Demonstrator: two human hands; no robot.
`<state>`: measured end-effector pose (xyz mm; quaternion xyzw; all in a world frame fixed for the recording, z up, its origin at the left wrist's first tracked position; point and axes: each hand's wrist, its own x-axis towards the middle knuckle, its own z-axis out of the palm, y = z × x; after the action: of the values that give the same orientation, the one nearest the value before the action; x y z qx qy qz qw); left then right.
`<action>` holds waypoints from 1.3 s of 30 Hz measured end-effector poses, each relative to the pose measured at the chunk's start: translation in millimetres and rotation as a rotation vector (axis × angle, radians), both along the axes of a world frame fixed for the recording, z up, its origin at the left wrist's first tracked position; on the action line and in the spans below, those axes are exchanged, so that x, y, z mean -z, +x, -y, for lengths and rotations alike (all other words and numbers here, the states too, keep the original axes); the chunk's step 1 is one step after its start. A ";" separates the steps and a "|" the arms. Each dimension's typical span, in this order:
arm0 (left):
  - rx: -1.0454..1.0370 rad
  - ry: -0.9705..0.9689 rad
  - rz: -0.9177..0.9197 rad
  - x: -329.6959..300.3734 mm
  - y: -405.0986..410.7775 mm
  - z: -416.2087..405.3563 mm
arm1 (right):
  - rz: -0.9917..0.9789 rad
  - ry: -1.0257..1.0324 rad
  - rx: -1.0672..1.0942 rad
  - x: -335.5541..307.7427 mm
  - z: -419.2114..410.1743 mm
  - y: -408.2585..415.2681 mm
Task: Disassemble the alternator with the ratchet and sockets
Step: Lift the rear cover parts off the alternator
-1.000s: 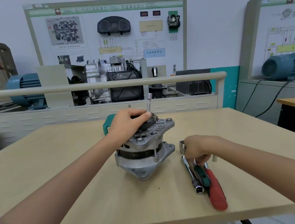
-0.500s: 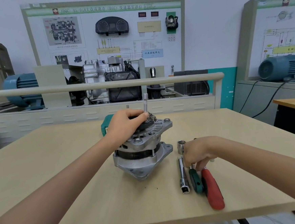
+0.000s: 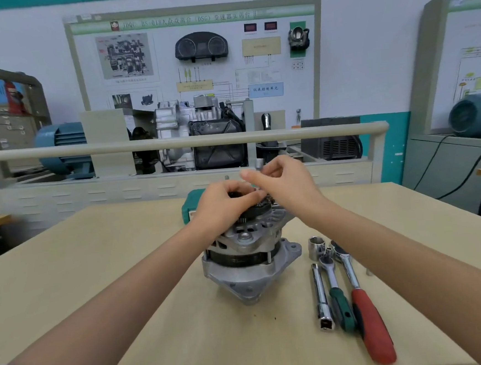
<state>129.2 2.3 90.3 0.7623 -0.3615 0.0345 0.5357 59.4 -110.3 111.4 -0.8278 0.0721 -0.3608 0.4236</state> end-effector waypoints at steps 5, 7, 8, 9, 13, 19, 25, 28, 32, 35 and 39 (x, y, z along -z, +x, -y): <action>0.032 0.032 -0.014 -5.8 -2.3 1.3 | 0.080 0.014 -0.015 2.6 -3.0 8.9; 0.061 0.050 -0.009 -7.3 -1.9 -0.1 | 0.104 0.029 -0.055 5.8 -0.7 7.0; 0.074 0.061 -0.008 -7.5 -0.7 -0.9 | 0.098 0.032 -0.070 6.4 0.6 6.2; 0.083 0.073 -0.018 -8.5 0.2 -1.8 | 0.080 0.027 -0.082 6.2 1.7 6.5; 0.097 0.136 -0.085 -13.7 3.5 -5.9 | -0.005 -0.020 -0.141 2.2 1.2 9.5; 0.058 0.097 -0.120 -14.3 0.8 -5.5 | -0.081 -0.129 -0.116 0.1 -0.4 12.2; -0.190 0.084 -0.017 -10.0 -7.3 6.2 | 0.128 0.229 -0.053 12.9 1.4 10.3; -0.210 0.102 0.038 -8.5 -6.4 7.9 | 0.142 0.177 -0.018 12.8 1.7 9.8; 0.032 0.186 0.101 -10.2 2.2 -5.8 | 0.171 0.012 -0.016 14.2 3.9 7.6; 0.109 0.413 0.162 -15.0 10.1 -18.4 | 0.158 -0.061 -0.130 17.4 2.9 5.0; 0.096 0.466 0.292 -18.1 9.0 -22.3 | 0.145 -0.040 -0.164 21.3 -0.4 7.4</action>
<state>138.2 24.6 108.3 0.8339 -0.4687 0.0343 0.2893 66.8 -109.8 90.1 -0.8109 -0.0341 -0.3851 0.4393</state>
